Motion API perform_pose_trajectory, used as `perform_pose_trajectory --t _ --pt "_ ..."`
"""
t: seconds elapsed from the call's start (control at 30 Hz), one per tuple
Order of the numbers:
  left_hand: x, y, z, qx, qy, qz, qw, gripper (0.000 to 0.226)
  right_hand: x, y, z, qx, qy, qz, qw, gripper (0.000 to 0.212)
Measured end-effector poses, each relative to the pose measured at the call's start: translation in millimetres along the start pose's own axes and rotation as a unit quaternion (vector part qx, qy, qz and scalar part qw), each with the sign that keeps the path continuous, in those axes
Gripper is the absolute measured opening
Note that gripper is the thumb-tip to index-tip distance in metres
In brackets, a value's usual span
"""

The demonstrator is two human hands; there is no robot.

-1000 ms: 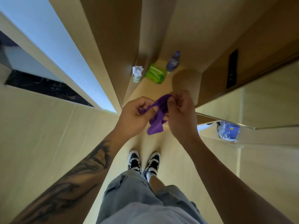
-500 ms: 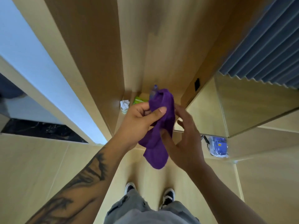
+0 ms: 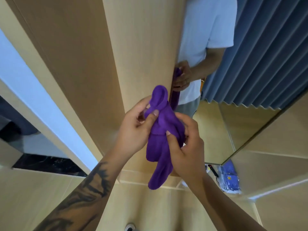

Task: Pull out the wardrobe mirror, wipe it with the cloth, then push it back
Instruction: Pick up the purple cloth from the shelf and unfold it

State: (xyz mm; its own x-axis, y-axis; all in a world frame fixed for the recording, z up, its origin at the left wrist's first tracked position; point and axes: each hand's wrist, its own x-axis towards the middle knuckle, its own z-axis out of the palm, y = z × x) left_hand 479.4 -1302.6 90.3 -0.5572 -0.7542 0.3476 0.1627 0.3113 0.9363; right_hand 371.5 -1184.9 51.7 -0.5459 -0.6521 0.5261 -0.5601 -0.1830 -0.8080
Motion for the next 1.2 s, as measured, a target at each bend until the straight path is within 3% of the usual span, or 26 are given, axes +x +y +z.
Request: perform_pose_trajectory --t 0.2,0.33,0.47,0.6,0.7,0.83,0.93,1.07,1.2 --pt "-7 29 33 -0.035 -0.082 -0.060 0.994 0.019 23 -12 -47 0.058 0.063 0.023 0.996 0.041" --pt "-17 45 62 -0.101 -0.129 -0.107 0.981 0.032 40 -27 -74 0.079 0.097 0.004 0.992 0.041" --pt "-11 63 96 -0.176 -0.057 -0.097 0.978 0.032 57 -43 -94 0.085 0.103 -0.007 0.991 0.021" --pt "5 92 119 -0.222 0.003 -0.050 0.974 0.024 68 -61 -115 0.081 0.083 -0.054 0.992 0.025" --pt "18 107 131 -0.185 0.028 0.038 0.982 0.022 76 -73 -124 0.068 0.039 -0.086 0.993 0.040" --pt "30 127 142 -0.066 -0.030 0.165 0.984 0.025 95 -93 -135 0.095 0.034 -0.107 0.989 0.056" --pt "40 141 145 0.029 -0.066 0.198 0.978 0.039 114 -108 -145 0.076 0.076 -0.140 0.984 0.057" --pt "51 157 145 0.105 -0.093 0.256 0.956 0.037 141 -125 -154 0.047 0.134 -0.183 0.973 0.066" --pt "69 176 135 0.179 -0.109 0.283 0.936 0.043 170 -140 -159 0.105 0.120 -0.191 0.968 0.050"
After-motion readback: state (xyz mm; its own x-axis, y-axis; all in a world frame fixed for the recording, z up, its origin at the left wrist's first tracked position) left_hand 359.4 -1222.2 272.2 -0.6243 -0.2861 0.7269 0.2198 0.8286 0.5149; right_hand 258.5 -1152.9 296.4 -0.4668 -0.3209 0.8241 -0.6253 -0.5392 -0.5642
